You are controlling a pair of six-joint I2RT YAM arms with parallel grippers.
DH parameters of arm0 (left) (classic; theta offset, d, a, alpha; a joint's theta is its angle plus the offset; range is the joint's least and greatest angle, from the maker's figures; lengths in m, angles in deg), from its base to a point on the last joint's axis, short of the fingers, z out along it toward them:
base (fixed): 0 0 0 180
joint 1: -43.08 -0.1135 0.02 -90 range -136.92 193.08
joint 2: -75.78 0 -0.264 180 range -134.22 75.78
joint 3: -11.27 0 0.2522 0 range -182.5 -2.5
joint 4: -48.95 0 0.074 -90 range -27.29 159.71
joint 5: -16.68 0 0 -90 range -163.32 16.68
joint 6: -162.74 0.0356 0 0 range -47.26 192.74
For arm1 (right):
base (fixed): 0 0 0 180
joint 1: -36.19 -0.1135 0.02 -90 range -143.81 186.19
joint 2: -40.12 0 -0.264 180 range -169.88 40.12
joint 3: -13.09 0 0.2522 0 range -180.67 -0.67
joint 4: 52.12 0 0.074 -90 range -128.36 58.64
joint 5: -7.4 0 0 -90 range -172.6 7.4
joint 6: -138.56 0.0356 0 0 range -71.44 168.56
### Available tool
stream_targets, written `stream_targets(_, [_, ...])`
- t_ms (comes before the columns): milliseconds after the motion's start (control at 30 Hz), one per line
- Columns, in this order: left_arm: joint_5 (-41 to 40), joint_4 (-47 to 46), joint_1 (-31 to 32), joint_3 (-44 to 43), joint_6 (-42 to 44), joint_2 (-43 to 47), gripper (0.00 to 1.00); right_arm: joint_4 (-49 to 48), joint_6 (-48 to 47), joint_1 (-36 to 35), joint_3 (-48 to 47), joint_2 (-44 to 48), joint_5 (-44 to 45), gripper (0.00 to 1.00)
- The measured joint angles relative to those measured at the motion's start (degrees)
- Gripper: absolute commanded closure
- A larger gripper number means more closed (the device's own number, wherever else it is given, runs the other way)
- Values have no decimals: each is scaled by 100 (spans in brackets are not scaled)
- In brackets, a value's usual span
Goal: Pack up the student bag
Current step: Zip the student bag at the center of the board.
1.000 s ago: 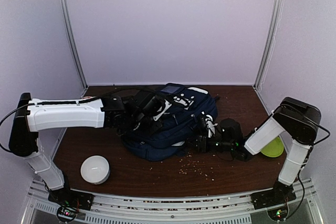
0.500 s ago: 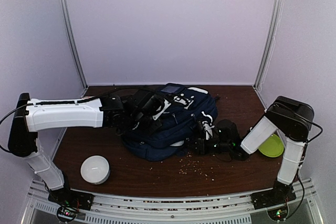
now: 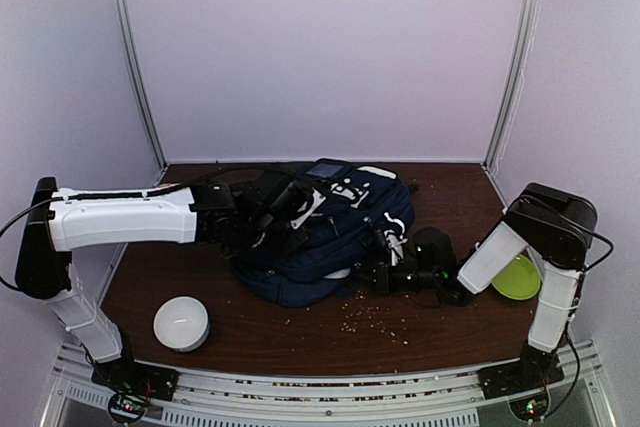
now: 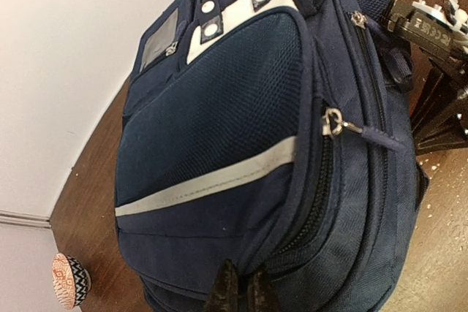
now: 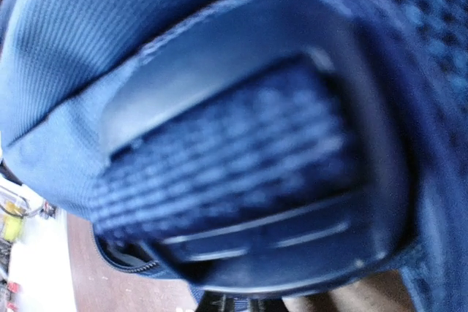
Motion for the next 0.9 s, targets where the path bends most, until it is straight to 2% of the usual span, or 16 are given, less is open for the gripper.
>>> stream_targets(233, [11, 0, 0, 0, -2, -4, 100, -81, -17, -2, 122, 76, -24, 100])
stream_targets(400, [63, 0, 0, -4, -11, -66, 100, 129, -164, -66, 470, 629, 153, 100])
stream_targets(700, [352, 33, 0, -177, -133, -409, 100, 1543, -907, -706, 579, 1773, 1191, 100])
stream_targets(900, [603, 144, -11, -367, -229, -553, 100, 2072, -1200, -1185, 479, 1912, 1700, 100])
